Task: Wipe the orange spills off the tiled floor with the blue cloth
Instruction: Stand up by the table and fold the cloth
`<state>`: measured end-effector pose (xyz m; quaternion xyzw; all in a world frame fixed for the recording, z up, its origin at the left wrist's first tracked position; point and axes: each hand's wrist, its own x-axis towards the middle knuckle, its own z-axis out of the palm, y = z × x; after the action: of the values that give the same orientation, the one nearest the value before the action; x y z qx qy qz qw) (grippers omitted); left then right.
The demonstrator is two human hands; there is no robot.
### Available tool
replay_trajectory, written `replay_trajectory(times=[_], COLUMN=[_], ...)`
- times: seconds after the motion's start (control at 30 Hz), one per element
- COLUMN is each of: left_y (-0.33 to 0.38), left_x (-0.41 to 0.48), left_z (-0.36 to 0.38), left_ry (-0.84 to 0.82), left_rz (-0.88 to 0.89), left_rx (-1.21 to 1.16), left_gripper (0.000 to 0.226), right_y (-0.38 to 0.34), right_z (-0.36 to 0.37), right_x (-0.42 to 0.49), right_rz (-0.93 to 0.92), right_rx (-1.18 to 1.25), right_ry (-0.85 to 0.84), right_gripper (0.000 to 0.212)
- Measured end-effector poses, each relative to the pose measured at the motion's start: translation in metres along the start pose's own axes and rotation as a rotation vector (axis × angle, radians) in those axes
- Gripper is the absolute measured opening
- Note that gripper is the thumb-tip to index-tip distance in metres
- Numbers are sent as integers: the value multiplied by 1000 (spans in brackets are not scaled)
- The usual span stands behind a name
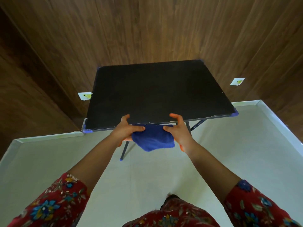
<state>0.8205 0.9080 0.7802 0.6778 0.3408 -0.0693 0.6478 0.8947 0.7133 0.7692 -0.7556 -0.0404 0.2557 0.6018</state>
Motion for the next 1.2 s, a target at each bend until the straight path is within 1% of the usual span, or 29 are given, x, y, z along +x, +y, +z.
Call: replay_trajectory(times=[0.03,0.07,0.1,0.13,0.17,0.2,0.23,0.27,0.33,0.37,0.4,0.43,0.5,0.53,0.57,0.63,0.67,0.7,0.73,0.77,0.8,0.87,0.9,0.93,0.97,1.07,1.1,1.17,1.2], left_y=[0,1,1,1,1,4,7,10,18,25,32,40,52,61,64,69,73,73,71,71,66,59,54,52,54,63,64,67,66], left_x=[0,-1,2,6,10,14,17,24,34,41,46,53,65,77,82,93,105,111,118,129,137,158,164,173,177,190,197,211,220], left_z=[-1,-1,-1,0,0,0,0,-1,-3,-4,-6,-8,-9,-12,-13,-14,-15,-13,-9,-6,-2,3,7,12,16,23,21,14,11], left_ry=[-23,-51,-57,-44,-9,26,58,90,105,87,61,29,-25,-34,-27,31,89,140,191,218,203,49,-39,-74,-56,133,113,-33,-64], left_rz=[25,74,138,208,267,301,327,360,445,472,484,475,471,473,478,520,522,477,374,218,54,-210,-263,-274,-279,-218,-207,-179,-177], left_rx=[71,201,367,525,647,737,800,845,895,903,903,893,839,801,740,527,362,162,-46,-223,-353,-582,-714,-823,-881,-842,-863,-880,-815], left_gripper=[102,109,103,86,64,40,22,11,9,15,18,18,21,22,23,23,26,31,36,41,48,67,74,77,74,63,63,64,54], right_y=[-1,-3,-5,-7,-9,-12,-14,-18,-24,-30,-36,-46,-63,-72,-73,-77,-81,-84,-88,-93,-97,-105,-107,-109,-109,-107,-102,-87,-79], right_z=[1,2,1,0,0,0,1,1,-1,-3,-5,-6,-6,-4,-2,0,1,0,-1,-1,-1,0,1,2,1,-5,-8,-13,-16], right_x=[2,2,5,8,11,15,18,25,41,54,67,81,102,115,123,137,151,160,167,178,186,205,210,221,228,248,254,265,270], right_rz=[-62,-111,-150,-187,-232,-291,-367,-439,-522,-549,-555,-536,-387,-322,-290,-253,-228,-201,-162,-131,-107,-94,-86,-65,-49,-4,7,21,36], right_rx=[-65,-125,-202,-307,-457,-628,-782,-900,-1021,-1048,-1052,-1024,-890,-842,-802,-655,-559,-474,-395,-333,-281,-182,-113,-35,36,129,112,56,30], right_ry=[-33,-68,-101,-132,-159,-173,-145,-90,1,-6,-68,-173,-430,-521,-563,-553,-538,-531,-536,-551,-566,-583,-576,-569,-556,-506,-475,-389,-353], right_gripper=[42,39,39,44,49,47,39,30,23,23,24,26,32,34,33,24,21,19,18,20,22,25,26,26,26,28,29,30,29])
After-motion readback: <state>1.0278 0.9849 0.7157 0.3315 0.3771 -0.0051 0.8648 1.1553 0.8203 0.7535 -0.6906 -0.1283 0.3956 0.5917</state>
